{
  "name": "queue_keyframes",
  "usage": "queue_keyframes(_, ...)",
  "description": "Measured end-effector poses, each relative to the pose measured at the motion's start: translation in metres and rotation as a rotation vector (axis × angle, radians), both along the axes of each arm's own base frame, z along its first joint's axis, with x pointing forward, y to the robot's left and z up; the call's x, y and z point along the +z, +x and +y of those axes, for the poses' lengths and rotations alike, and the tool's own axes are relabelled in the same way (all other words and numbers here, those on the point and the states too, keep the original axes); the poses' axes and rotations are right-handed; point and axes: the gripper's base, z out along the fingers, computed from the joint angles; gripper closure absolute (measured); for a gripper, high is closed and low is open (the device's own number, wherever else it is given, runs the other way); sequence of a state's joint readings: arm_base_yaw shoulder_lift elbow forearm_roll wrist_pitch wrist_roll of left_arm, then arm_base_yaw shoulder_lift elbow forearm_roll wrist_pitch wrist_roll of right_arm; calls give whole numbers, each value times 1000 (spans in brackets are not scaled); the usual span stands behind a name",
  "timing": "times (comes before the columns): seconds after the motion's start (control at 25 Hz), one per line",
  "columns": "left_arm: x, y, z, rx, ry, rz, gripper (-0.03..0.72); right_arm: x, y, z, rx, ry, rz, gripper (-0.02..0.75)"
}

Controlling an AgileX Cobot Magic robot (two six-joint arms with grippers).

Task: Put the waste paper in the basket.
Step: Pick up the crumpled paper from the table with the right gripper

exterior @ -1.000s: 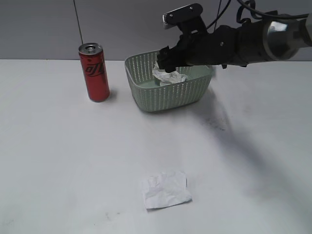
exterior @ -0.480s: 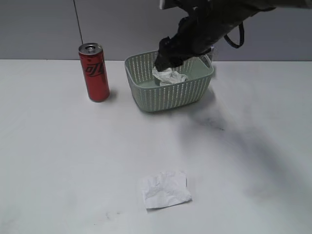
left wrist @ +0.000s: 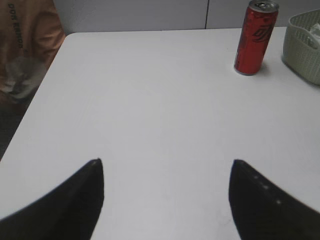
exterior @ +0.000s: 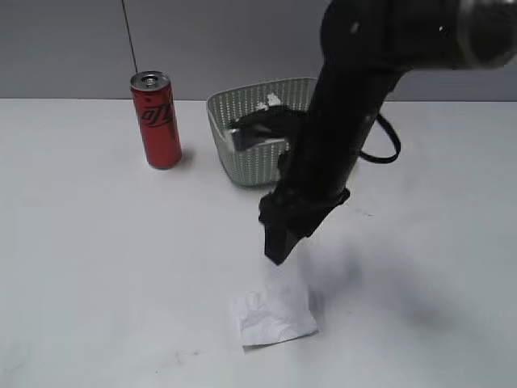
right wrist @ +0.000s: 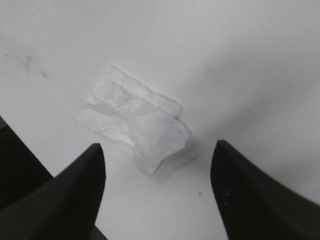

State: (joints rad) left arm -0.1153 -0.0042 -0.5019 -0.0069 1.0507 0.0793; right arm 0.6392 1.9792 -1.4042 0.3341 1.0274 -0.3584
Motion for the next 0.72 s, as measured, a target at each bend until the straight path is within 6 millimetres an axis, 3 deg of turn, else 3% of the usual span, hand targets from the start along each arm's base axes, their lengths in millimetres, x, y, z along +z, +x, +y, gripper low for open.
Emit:
queue_keyframes(0.28, 0, 0, 0, 0, 0, 0, 97, -27, -49, 37, 59, -131, -140, 239)
queue_keyframes(0.48, 0, 0, 0, 0, 0, 0, 97, -38, -52, 42, -1, -136, -149, 239)
queue_keyframes(0.72, 0, 0, 0, 0, 0, 0, 97, -71, -52, 43, -23, -206, -85, 239)
